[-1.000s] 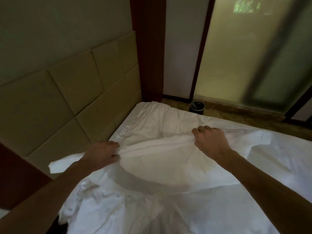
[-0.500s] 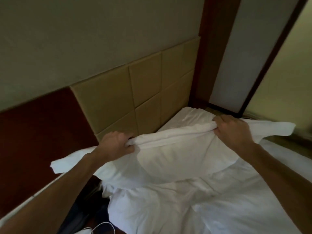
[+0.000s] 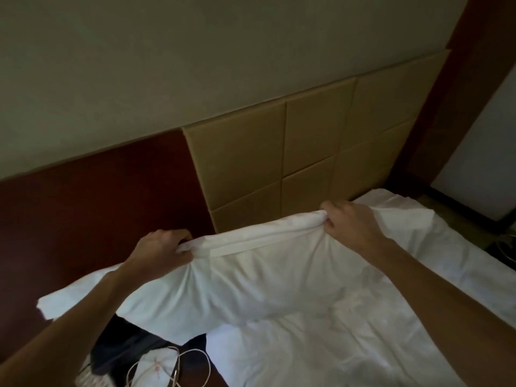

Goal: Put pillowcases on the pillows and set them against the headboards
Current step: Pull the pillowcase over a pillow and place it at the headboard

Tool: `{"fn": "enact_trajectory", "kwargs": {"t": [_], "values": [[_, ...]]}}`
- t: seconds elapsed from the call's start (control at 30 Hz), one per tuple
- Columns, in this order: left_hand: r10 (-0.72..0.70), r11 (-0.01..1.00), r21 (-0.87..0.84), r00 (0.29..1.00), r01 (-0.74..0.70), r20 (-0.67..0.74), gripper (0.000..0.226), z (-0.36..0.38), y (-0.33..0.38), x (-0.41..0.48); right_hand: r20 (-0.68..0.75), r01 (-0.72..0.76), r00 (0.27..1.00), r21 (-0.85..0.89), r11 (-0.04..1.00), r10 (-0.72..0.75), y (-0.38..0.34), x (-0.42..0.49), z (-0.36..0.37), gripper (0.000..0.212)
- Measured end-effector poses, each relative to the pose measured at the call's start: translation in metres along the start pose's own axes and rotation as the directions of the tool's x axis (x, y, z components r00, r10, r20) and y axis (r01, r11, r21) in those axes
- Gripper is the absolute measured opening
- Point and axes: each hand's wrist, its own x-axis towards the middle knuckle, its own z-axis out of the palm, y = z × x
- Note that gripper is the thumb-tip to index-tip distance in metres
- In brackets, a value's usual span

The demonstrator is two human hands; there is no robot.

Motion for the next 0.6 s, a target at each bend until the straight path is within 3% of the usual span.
{"fn": "enact_trajectory", "kwargs": {"t": [0.37,0.6], "values": [[-0.255,0.966,0.037,0.967,0.256,-0.025,0.019,0.032,-0.055,0.002,0.147,0.247,0.955,0.084,0.965,-0.257,-0.034,0.125,0.056,0.01],[-0.354,0.934,0.031,0.934,0.355,-0.044,0.022,0.034,-0.074,0.016,0.096,0.348,0.93,0.081,0.934,-0.355,-0.041,0.18,0.073,0.01]]}}
